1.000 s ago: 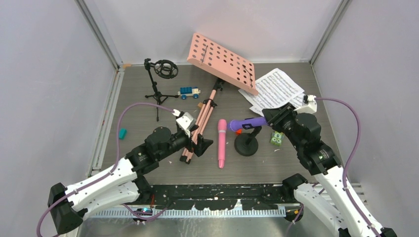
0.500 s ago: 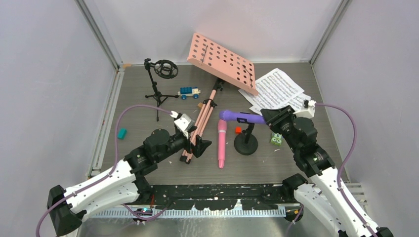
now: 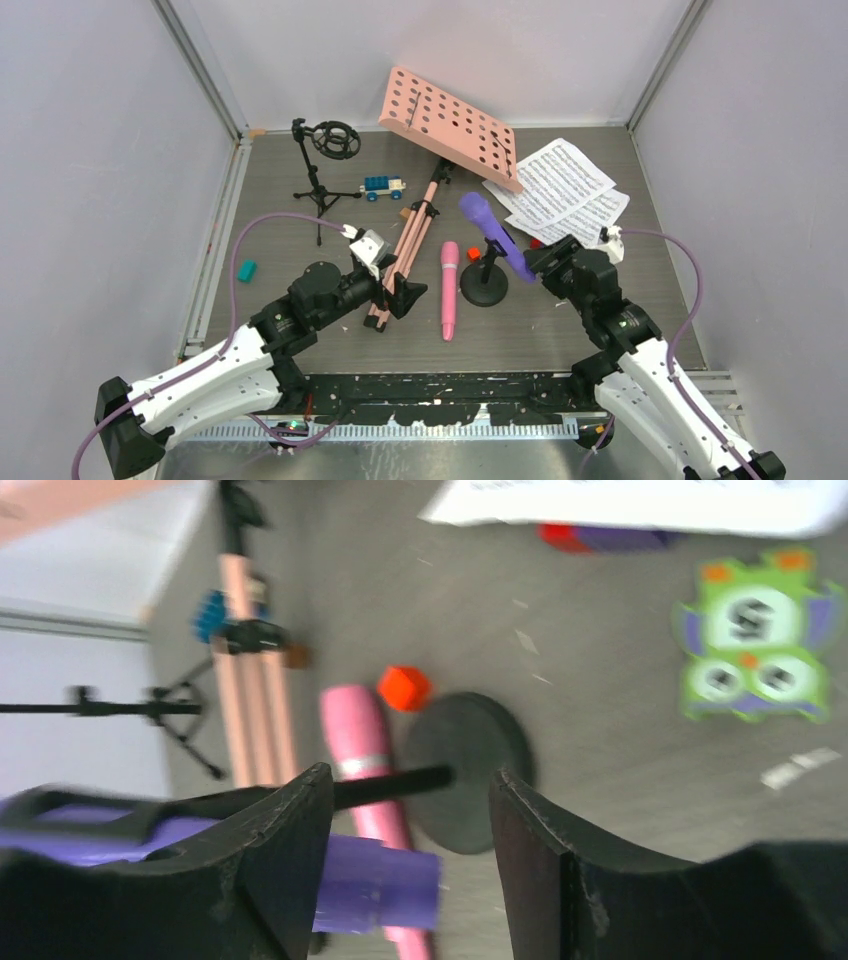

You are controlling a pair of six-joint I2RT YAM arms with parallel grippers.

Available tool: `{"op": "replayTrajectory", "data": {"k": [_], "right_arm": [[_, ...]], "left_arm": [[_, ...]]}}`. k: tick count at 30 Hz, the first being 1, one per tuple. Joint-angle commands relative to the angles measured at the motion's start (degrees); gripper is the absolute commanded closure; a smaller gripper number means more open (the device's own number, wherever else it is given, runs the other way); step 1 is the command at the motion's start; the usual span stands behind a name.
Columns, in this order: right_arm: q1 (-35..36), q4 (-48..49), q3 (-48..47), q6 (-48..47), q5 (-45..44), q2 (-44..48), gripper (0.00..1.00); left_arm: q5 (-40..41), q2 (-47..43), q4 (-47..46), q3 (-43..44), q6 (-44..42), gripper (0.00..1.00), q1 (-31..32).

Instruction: Pack up the instrument practice props

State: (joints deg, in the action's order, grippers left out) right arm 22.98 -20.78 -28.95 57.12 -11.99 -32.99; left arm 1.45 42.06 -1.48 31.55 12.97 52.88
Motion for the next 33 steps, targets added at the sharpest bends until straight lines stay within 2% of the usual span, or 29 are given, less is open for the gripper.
{"op": "replayTrajectory", "data": {"k": [1,11,15,18,21,23,28,33], "right_arm": [[0.3,-11.0,2.0,-1.3,-2.1,-1.5,0.36],[0.3,-13.2,-0.5,-2.0,-5.3,-1.2,0.35],[0.3,-16.6,-5.5,-6.1,-8.7,-0.3,0.35],[0.3,-17.1,-9.0,-10.8,-7.4,0.2,0.34],[0.3,-16.5,-12.0,-14.8,-3.3,1.4,0.32],[0.3,-15.1,-13.3,-16.6,-0.4,2.7,0.31],[0.3,-12.4,-17.2,-20.5,4.6,5.0,0.29],[0.3,-13.8,-20.6,-19.9,6.3,5.4,0.27]], "left_arm": [[0.6,-0.8,-1.7,-0.1,0.1,0.06,0.3],[0.8,-0.3,-1.9,0.1,0.2,0.06,0.2],[0.8,-0.3,-2.2,0.1,-0.1,0.06,0.3],[-2.1,-0.4,-4.2,-0.6,-3.1,0.06,0.3],[-14.2,-1.7,-15.0,-5.8,-9.2,0.04,0.3],[-18.2,-1.2,-23.1,-8.3,-11.3,0.03,0.3],[-20.0,8.9,-27.2,-3.2,-15.5,0.04,0.3],[-18.0,22.5,-46.5,-2.5,-13.7,0.07,0.3]]}}
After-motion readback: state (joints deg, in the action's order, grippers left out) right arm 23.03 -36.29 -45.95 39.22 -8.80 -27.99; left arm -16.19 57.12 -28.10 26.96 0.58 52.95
